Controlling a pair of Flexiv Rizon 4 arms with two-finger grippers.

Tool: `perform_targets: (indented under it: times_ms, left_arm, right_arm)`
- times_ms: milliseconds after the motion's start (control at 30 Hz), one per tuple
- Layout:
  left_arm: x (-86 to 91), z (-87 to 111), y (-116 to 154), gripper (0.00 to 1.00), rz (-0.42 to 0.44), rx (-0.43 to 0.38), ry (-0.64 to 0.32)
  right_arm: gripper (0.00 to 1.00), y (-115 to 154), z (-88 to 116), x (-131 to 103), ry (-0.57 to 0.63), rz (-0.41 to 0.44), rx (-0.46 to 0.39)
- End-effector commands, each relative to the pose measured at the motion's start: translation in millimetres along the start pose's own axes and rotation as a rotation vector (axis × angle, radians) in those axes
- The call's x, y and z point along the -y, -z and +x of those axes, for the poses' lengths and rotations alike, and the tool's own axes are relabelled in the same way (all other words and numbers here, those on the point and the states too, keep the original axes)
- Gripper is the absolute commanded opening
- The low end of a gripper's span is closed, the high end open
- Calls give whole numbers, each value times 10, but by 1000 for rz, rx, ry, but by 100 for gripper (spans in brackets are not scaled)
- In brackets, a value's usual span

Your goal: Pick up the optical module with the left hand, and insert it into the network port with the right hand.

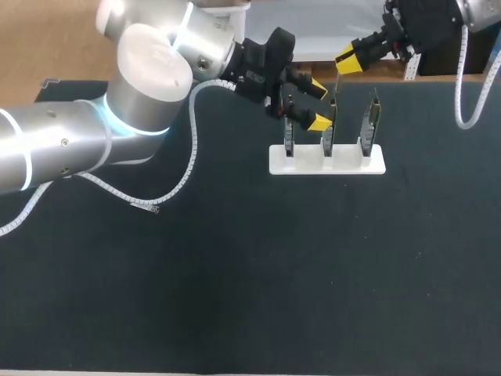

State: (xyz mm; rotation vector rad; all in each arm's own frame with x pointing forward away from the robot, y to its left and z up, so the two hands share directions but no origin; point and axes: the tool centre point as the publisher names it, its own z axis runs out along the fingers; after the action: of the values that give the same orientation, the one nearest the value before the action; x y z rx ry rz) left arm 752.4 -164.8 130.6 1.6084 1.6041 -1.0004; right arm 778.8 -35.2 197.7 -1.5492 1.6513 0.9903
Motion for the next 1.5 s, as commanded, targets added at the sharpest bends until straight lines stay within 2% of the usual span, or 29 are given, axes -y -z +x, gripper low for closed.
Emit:
perform_targets:
  times_ms: [33, 1500]
  left_arm:
    - [-32, -9, -4, 100, 8, -10, 3]
    - [-13, 5, -11, 100, 18, -27, 9]
  right_arm:
    - [0, 1, 1, -29, 1, 7, 0]
    - [0, -87, 32, -77, 29, 15, 0]
